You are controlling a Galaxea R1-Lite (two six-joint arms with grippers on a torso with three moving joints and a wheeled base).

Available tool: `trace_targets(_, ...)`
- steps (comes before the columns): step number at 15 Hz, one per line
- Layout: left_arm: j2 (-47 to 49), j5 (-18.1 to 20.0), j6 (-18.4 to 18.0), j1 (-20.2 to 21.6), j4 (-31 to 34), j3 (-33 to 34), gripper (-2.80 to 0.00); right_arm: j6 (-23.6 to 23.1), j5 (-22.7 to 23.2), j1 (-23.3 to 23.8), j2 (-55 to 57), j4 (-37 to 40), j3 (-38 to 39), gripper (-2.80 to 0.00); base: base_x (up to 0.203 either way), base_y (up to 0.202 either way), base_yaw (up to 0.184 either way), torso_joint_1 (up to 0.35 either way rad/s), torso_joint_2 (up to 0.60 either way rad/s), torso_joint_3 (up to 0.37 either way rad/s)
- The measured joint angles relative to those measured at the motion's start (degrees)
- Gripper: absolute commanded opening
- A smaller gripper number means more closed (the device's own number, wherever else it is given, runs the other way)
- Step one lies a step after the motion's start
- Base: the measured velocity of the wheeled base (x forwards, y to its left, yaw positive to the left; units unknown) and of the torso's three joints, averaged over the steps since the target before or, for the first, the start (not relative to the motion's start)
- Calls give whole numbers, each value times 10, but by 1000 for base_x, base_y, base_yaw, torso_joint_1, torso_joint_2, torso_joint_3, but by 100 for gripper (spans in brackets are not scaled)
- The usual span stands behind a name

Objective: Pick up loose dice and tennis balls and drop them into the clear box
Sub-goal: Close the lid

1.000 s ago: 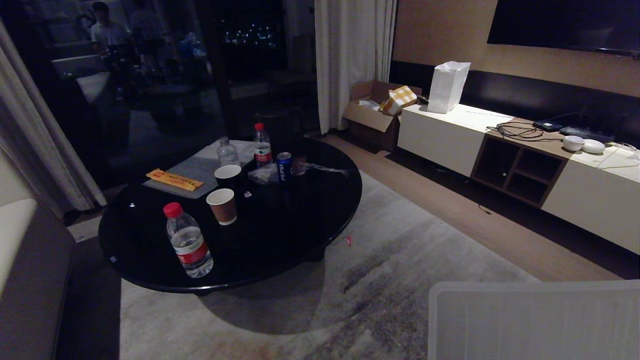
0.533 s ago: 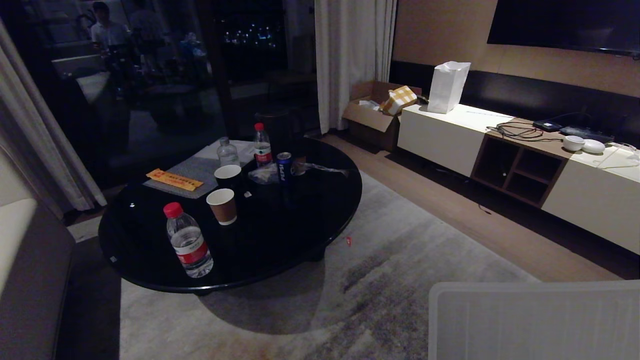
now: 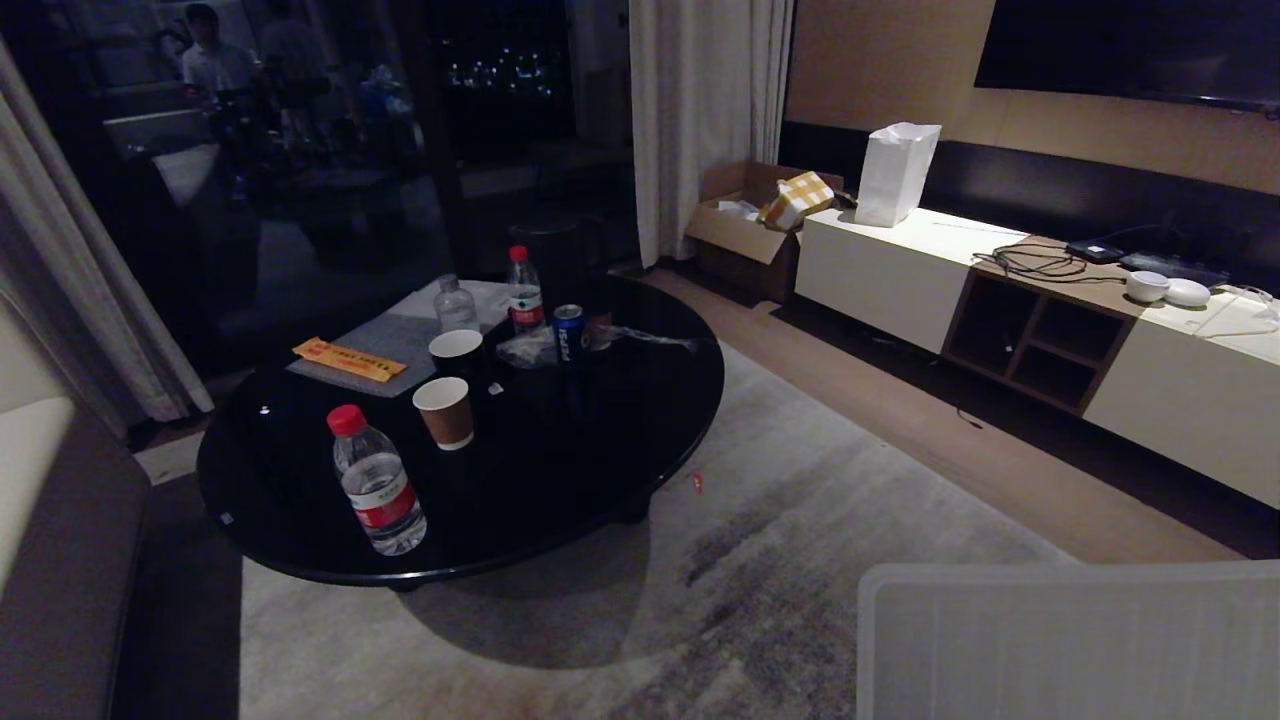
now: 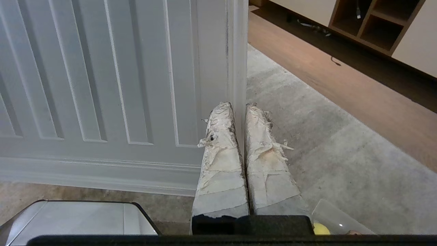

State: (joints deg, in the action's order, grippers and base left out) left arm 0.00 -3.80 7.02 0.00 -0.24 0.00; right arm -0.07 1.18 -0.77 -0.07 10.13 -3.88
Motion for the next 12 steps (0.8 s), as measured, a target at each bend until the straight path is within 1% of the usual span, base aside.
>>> trace_targets(3,0,0,0,0,-2,0,-280,0,0,0,0,1,0,-280,0,0,0,13,-242,-254)
trace_targets(5,0,0,0,0,-1,0,-280,0,0,0,0,0,0,-280,0,0,0,105,-366,-179)
trace_targets(9,0,0,0,0,-1,0,-280,0,0,0,0,0,0,-280,0,0,0,60,-85,-38)
trace_targets(12,0,0,0,0,-2,0,-280,0,0,0,0,0,0,-280,0,0,0,0,48,38)
